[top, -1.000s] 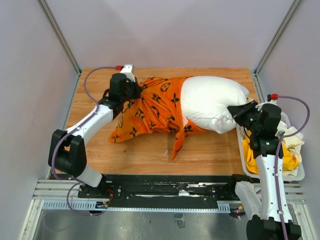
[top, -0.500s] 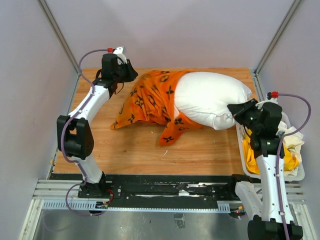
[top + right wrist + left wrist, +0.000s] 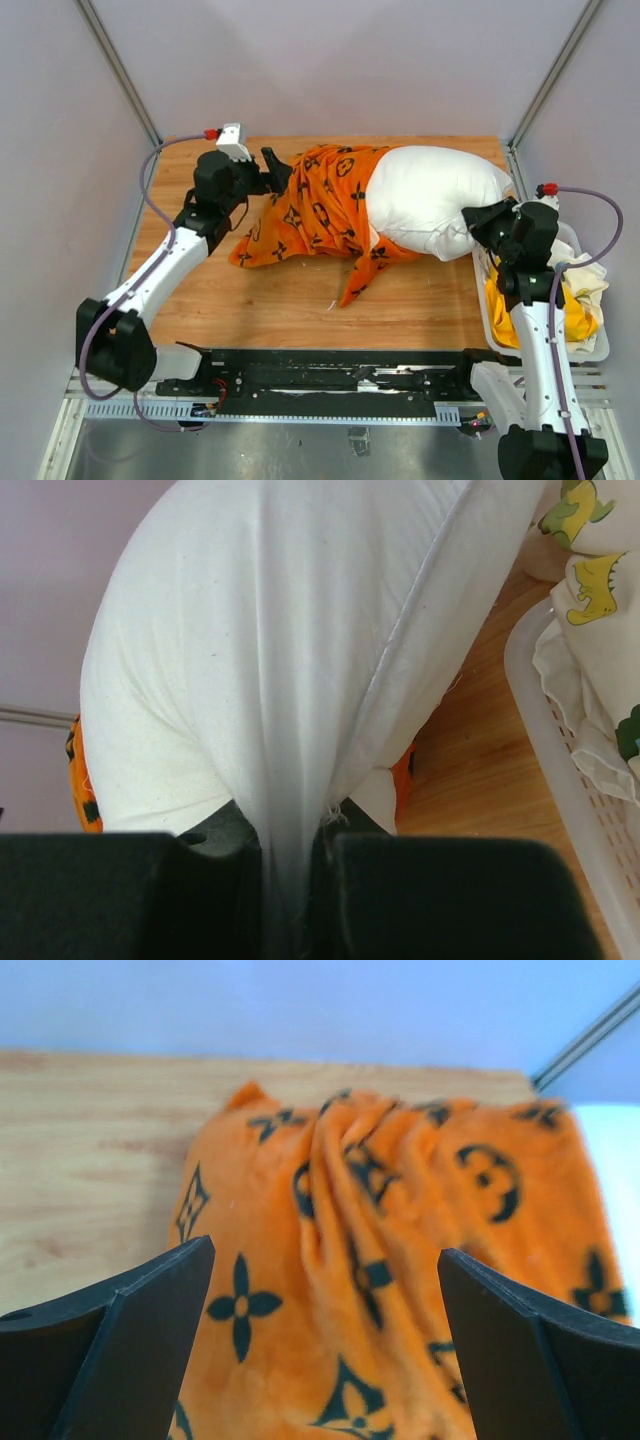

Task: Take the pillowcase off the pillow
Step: Remove the pillow from the pillowcase.

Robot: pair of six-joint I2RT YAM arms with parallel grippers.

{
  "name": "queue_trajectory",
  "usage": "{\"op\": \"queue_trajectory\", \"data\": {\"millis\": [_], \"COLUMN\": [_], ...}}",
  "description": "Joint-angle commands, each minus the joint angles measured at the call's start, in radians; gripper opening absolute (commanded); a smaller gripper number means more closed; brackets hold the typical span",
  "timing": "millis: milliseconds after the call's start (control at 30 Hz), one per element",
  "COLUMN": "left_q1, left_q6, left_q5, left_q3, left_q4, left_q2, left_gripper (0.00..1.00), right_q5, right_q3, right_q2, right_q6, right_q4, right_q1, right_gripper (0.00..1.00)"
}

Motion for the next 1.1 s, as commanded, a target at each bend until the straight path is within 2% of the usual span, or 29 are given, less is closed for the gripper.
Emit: {"op": "queue_trajectory", "data": {"millis": [0,267,300,333,433,467,567,700,867,1000,1067], "left_q1": [-0.004,0.007,0.013,0.024,0.091,0.117,0.218,0.367,0.556,0.598,0.598], "left_q6": [-0.022,0.003,-0.001,-0.008,-0.057,-0.080,-0.136,-0.191,-0.284,-0.305,-0.298], "left_q5": [-0.057,-0.042,-0.024,-0.003,0.080,0.102,0.161,0.181,0.143,0.095,0.155], "left_q3": [-0.091,-0.083,-0.090,-0.099,-0.134,-0.147,-0.186,-0.241,-0.344,-0.389,-0.389], "left_q4": [0.033,0.054,0.067,0.082,0.132,0.149,0.178,0.200,0.248,0.257,0.261], "left_q2": [0.142,0.249,0.262,0.274,0.299,0.301,0.284,0.204,0.048,-0.061,-0.080], "left_gripper": [0.99,0.99,0.94,0.84,0.39,0.29,0.25,0.03,0.00,0.00,0.03], "right_q5": [0.040,0.017,0.023,0.029,0.038,0.037,0.038,0.052,0.081,0.096,0.089], "right_q3": [-0.007,-0.034,-0.037,-0.035,-0.030,-0.032,-0.035,-0.039,-0.033,-0.035,-0.031], "right_q2": [0.043,0.062,0.058,0.055,0.048,0.045,0.044,0.037,0.023,0.010,0.009], "right_q6": [0.007,0.024,0.022,0.020,0.010,0.011,0.009,0.006,0.002,0.013,0.020], "right_q4": [0.165,0.197,0.197,0.197,0.190,0.190,0.196,0.192,0.177,0.181,0.177], "right_q1": [0.040,0.047,0.046,0.047,0.046,0.047,0.047,0.047,0.046,0.046,0.046], "right_gripper": [0.01,0.01,0.01,0.01,0.01,0.01,0.01,0.01,0.01,0.01,0.01]}}
